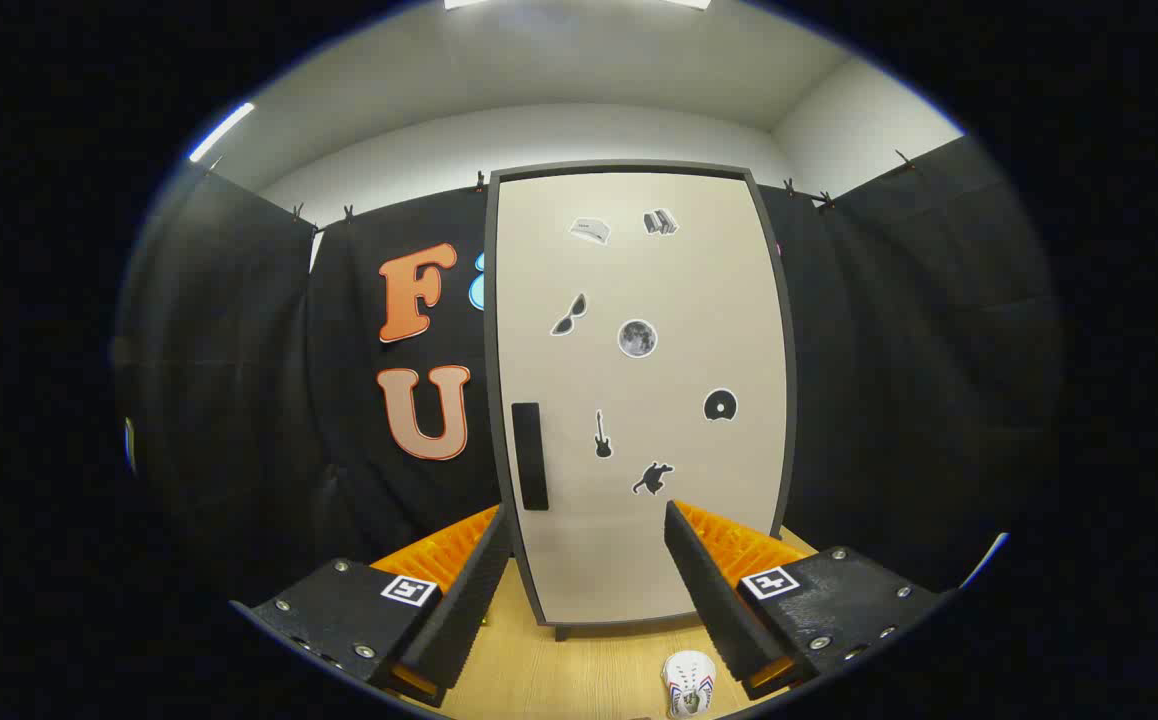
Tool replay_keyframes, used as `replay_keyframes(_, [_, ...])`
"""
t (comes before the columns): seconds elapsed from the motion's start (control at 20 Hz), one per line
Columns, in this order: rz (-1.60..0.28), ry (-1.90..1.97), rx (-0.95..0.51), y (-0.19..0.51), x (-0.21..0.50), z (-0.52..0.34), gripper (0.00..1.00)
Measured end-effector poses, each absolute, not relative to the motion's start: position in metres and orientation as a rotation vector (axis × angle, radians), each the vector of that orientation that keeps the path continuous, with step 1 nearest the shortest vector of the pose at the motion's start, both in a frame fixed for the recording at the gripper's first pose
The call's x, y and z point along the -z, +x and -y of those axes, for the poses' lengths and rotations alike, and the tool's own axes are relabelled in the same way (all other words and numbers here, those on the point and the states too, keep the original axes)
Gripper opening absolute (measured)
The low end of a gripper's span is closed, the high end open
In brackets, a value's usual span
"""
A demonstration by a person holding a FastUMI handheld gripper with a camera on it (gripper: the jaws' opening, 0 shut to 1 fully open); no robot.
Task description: Open the shoe cabinet door, grab the shoes and put them into the shoe cabinet, then close the shoe cabinet door.
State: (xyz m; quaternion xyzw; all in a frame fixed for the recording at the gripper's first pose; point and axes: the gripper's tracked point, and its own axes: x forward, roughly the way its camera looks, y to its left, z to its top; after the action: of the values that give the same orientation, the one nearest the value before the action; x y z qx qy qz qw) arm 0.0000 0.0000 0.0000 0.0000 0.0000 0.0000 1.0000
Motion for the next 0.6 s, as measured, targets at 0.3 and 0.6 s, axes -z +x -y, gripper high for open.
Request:
replay_keyframes(0.3, [-0.002,-0.018,0.0,-0.0015,0.0018,0.0007,0.95])
replay_keyframes(0.6, [0.003,-0.009,-0.003,-0.0028,-0.002,0.0005,0.95])
